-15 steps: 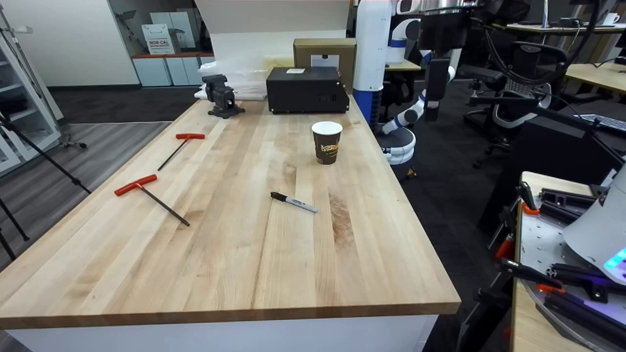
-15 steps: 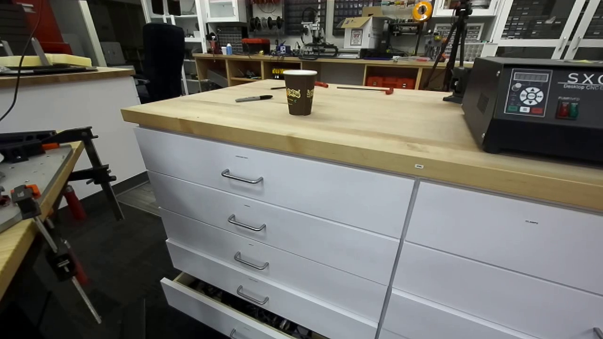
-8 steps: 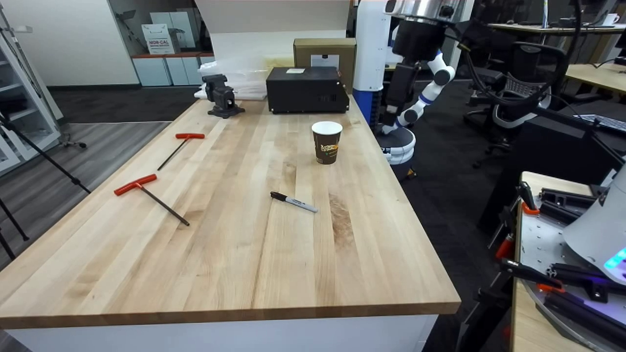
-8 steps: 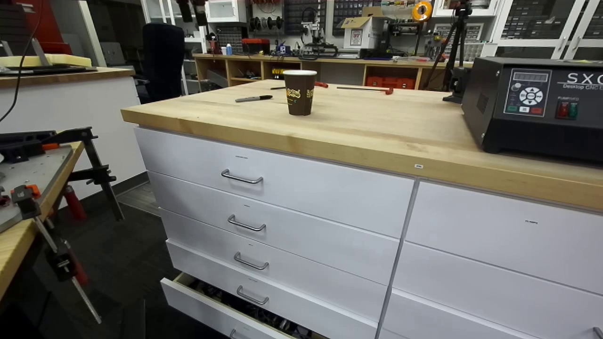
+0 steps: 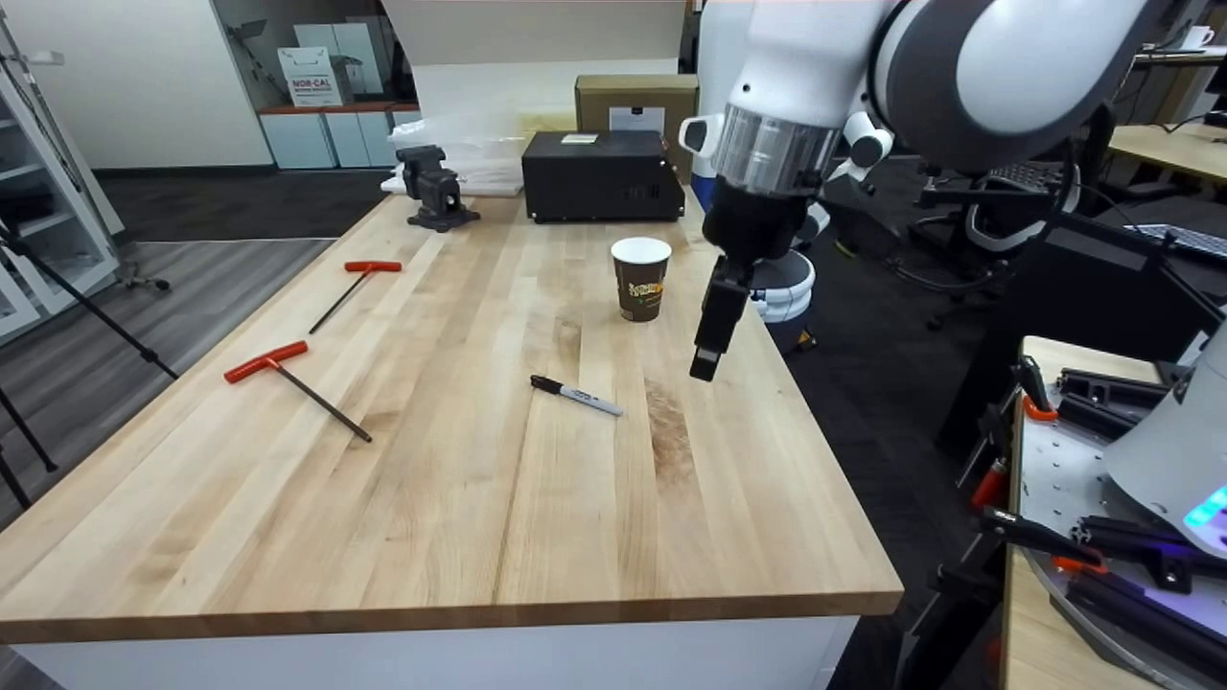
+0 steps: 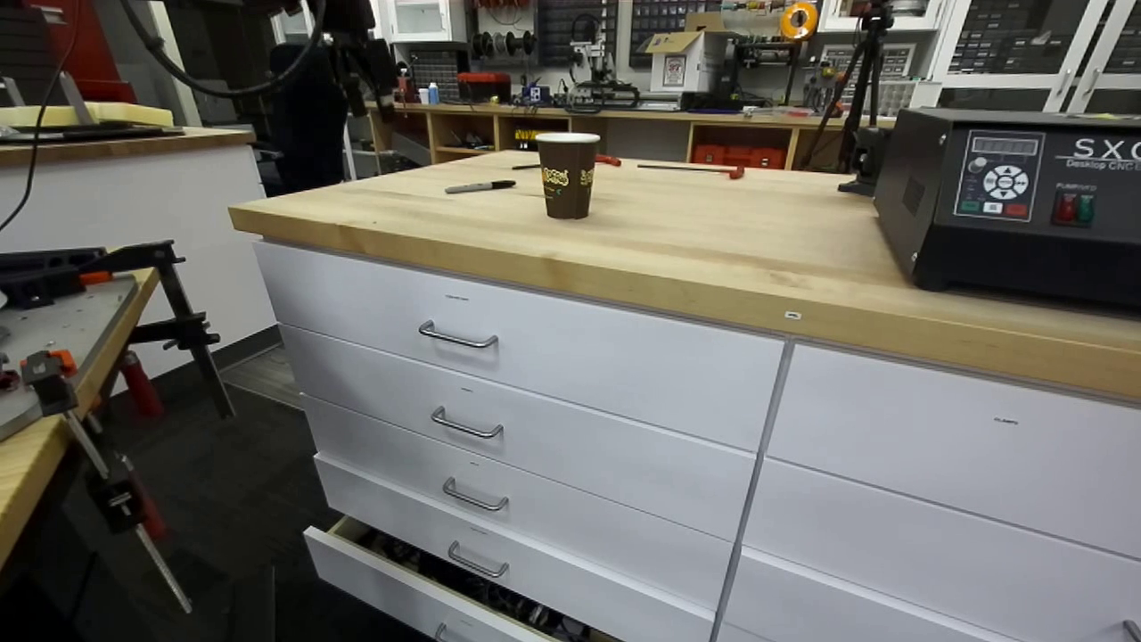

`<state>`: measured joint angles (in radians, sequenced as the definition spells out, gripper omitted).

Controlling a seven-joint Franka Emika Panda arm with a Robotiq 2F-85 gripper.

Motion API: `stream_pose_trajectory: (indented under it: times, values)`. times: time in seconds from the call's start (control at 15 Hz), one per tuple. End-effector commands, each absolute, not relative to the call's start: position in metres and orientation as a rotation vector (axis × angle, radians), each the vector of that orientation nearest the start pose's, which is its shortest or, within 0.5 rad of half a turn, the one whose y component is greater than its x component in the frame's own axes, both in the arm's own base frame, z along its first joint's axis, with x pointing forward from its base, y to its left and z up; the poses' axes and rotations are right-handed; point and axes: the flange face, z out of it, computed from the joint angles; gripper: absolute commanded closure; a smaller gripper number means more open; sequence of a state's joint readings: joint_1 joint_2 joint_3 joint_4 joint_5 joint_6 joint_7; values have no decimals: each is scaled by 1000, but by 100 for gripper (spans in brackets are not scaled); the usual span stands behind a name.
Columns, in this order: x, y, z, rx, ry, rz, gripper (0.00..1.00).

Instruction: Place the marker in the cup

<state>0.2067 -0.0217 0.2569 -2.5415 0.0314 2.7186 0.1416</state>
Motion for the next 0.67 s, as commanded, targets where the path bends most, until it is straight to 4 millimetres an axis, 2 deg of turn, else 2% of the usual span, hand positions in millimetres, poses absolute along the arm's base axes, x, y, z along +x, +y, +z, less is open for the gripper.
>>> stream_pose_trajectory:
  times: [0.0, 0.07, 0.13, 0.27, 0.47, 0.6]
  values:
    - [451, 227, 273, -3113, -629, -235, 0]
    - [459, 233, 271, -3113, -658, -247, 0]
    - [439, 223, 275, -3082, -624, -262, 0]
    - [453, 228, 268, -3084, -657, -259, 0]
    - [459, 230, 266, -3084, -662, -255, 0]
    - [468, 231, 269, -3108, -545, -320, 0]
